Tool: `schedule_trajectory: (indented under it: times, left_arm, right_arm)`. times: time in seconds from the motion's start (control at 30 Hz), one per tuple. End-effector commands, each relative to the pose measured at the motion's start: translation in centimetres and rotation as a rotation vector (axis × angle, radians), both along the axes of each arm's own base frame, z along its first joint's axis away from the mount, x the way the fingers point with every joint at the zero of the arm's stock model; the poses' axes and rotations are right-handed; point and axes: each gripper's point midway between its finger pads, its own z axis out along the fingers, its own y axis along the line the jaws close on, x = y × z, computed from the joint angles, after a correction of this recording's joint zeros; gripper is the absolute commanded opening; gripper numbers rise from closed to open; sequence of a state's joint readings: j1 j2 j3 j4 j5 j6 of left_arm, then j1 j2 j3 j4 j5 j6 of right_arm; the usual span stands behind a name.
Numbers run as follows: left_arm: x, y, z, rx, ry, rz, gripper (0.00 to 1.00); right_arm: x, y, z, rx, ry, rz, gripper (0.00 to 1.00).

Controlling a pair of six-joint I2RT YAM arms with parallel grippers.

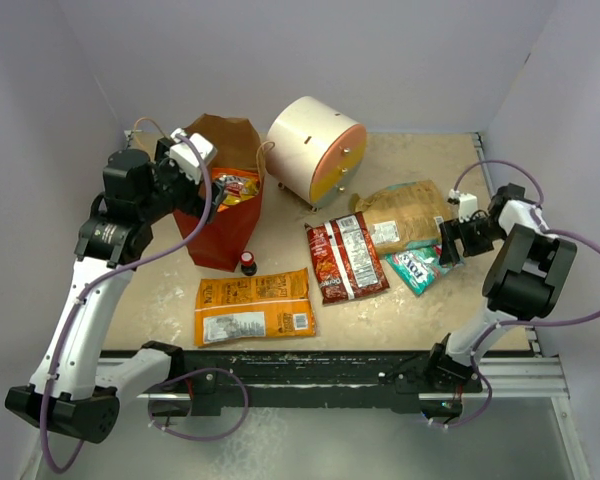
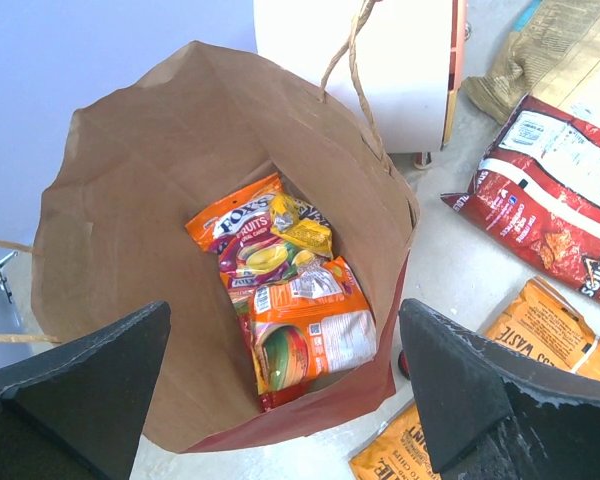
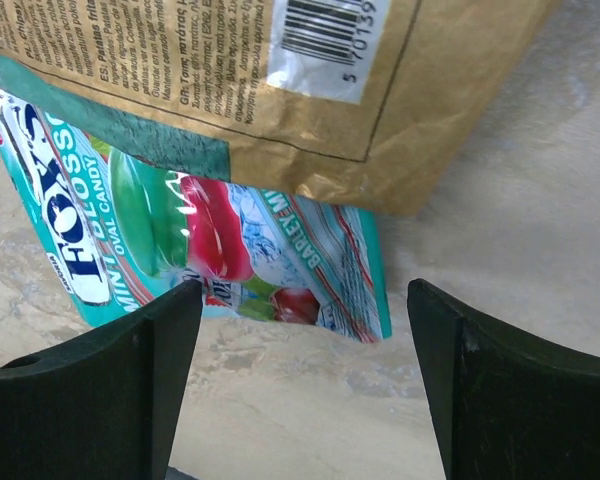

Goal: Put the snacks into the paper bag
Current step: Pick up the snack from the center of the board.

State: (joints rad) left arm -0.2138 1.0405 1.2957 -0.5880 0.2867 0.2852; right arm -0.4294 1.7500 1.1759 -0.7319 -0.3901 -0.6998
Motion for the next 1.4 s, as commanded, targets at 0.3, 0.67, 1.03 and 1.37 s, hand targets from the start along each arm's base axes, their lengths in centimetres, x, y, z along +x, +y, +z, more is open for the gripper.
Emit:
schedule_trajectory:
  times: [0.3,0.67,1.03,1.37]
  left_arm:
    - [0.7,-0.5,0.7,-0.005,-0.036,-0.032,0.99]
    - [1.3,-0.5,0.5,0.007,-0.023,-0.03,0.99]
    - [1.4,-0.5,1.4,0.016,-0.047,-0.037,0.99]
    - [1.0,-0.8,2.0,0.015,-0.066,-0.064,0.99]
  right_arm:
    - [-0.3,3.2,-1.6,0.24,0.031,0.101,0.7]
    - [-1.1,3.6,1.2,0.266,0.016,0.145,0.14]
    - [-2.3,1.9,10.4,0.039,-0.129,0.154,0.0]
    - [-1.9,2.1,18.4,-0.059,-0.332,0.157,0.0]
